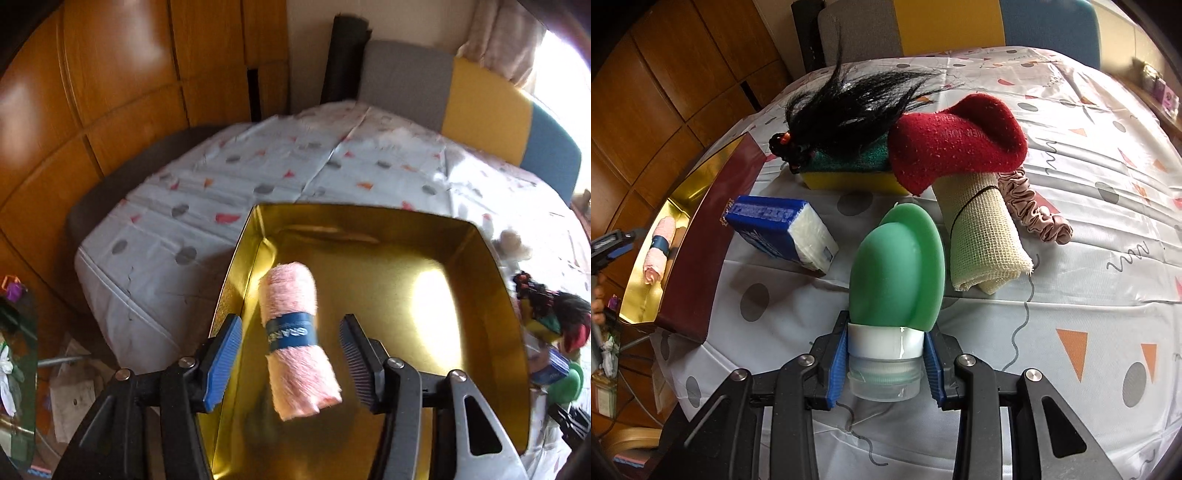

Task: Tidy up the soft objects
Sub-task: 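Lower the towel roll into the gold tray and open the left gripper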

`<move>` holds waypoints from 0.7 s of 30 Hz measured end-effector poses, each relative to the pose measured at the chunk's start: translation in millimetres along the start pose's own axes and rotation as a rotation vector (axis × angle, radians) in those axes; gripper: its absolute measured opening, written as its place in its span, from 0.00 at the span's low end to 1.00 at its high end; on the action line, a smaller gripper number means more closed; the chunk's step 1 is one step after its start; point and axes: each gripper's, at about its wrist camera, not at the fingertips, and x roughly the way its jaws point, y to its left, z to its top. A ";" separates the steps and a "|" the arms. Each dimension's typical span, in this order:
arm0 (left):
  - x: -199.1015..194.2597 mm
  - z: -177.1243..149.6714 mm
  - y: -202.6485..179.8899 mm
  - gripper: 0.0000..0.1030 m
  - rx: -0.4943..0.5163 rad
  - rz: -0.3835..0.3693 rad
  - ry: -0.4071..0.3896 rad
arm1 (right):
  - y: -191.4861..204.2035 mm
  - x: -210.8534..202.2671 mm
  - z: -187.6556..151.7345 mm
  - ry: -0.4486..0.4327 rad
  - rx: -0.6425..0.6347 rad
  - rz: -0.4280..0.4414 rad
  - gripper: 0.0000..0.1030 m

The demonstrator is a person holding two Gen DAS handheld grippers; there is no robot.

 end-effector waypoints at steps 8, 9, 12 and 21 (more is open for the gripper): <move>-51.0 -18.4 -13.3 0.55 0.012 -0.025 -0.093 | 8.7 1.7 -3.1 -0.006 -0.015 -0.017 0.36; -55.4 -20.5 -14.7 0.55 0.012 -0.027 -0.100 | 10.2 1.4 -3.6 -0.006 -0.019 -0.020 0.36; -67.0 -28.1 -17.2 0.55 0.016 -0.034 -0.117 | 15.5 1.8 -5.1 -0.007 -0.036 -0.034 0.36; -91.6 -47.1 -22.7 0.55 0.051 -0.028 -0.164 | 21.7 5.5 -7.3 -0.014 -0.071 -0.070 0.36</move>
